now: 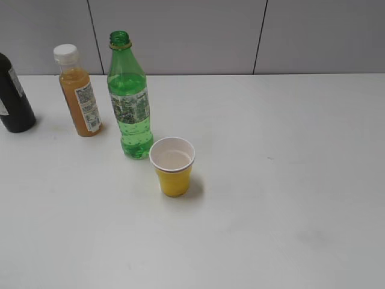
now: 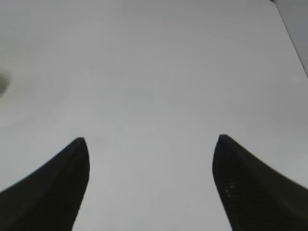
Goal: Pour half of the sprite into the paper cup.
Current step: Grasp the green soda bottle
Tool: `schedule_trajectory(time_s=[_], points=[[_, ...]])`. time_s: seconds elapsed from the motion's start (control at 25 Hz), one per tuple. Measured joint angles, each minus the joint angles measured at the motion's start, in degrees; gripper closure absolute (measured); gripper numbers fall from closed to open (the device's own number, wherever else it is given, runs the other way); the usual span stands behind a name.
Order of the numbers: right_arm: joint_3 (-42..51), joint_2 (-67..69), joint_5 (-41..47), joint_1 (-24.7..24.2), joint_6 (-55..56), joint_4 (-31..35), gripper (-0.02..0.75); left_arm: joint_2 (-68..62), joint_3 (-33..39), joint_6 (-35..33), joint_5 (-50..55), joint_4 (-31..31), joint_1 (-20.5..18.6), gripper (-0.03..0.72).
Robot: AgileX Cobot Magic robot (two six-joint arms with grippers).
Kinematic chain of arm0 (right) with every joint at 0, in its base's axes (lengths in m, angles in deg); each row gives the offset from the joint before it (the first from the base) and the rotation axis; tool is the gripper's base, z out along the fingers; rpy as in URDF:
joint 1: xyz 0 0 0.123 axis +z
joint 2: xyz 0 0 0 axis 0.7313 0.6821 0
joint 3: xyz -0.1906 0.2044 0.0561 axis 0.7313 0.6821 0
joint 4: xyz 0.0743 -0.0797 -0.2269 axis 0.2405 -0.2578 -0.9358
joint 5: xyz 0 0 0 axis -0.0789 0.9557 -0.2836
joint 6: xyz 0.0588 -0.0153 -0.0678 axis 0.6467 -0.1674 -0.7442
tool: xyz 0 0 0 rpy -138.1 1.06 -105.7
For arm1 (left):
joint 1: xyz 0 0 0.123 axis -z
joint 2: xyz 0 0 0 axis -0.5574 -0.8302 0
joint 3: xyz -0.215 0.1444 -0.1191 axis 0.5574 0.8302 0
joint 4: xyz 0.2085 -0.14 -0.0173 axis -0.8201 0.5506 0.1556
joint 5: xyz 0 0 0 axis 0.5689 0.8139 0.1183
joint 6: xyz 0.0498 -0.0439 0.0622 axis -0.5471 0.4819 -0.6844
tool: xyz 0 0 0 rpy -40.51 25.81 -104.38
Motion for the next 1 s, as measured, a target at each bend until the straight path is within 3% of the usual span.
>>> schedule_trajectory(time_s=[1.0], points=[[0.06, -0.86, 0.17, -0.86, 0.00, 0.00, 0.146, 0.00, 0.00, 0.00, 0.00, 0.00, 0.00, 0.099]])
